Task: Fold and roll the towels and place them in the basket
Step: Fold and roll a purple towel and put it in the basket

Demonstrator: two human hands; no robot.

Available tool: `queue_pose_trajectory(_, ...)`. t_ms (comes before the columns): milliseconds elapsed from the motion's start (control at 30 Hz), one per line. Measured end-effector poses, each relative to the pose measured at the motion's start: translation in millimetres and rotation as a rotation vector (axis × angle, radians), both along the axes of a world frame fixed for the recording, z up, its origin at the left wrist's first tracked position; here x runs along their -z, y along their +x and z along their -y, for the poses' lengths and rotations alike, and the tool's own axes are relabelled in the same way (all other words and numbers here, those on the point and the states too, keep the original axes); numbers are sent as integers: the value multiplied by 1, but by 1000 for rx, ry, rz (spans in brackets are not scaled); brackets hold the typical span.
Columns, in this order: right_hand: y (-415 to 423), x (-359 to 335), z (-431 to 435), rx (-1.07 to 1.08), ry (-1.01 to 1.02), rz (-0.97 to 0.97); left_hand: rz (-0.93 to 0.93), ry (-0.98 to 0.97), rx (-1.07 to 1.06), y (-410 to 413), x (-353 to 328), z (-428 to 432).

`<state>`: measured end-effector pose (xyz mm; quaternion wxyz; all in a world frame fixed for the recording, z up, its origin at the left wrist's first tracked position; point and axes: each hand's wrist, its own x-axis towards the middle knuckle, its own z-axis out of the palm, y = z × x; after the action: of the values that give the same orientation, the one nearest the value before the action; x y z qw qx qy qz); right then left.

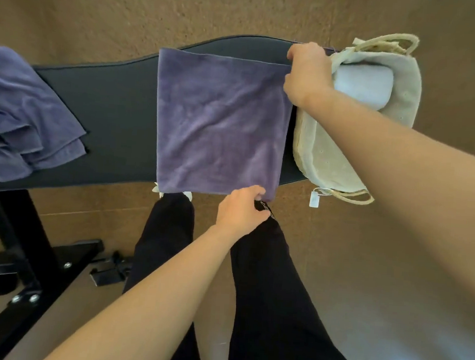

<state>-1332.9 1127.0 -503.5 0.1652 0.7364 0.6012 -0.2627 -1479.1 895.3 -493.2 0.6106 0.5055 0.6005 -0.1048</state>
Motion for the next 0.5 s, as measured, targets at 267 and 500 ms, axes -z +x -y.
queue_pose_trajectory(267,-25,9,94,376,-33,-293,-445,309,-340,-79,19,-24)
queue_pose_trajectory(500,-37,38,192,940,-266,-147,-623,105,-488,-156,47,-42)
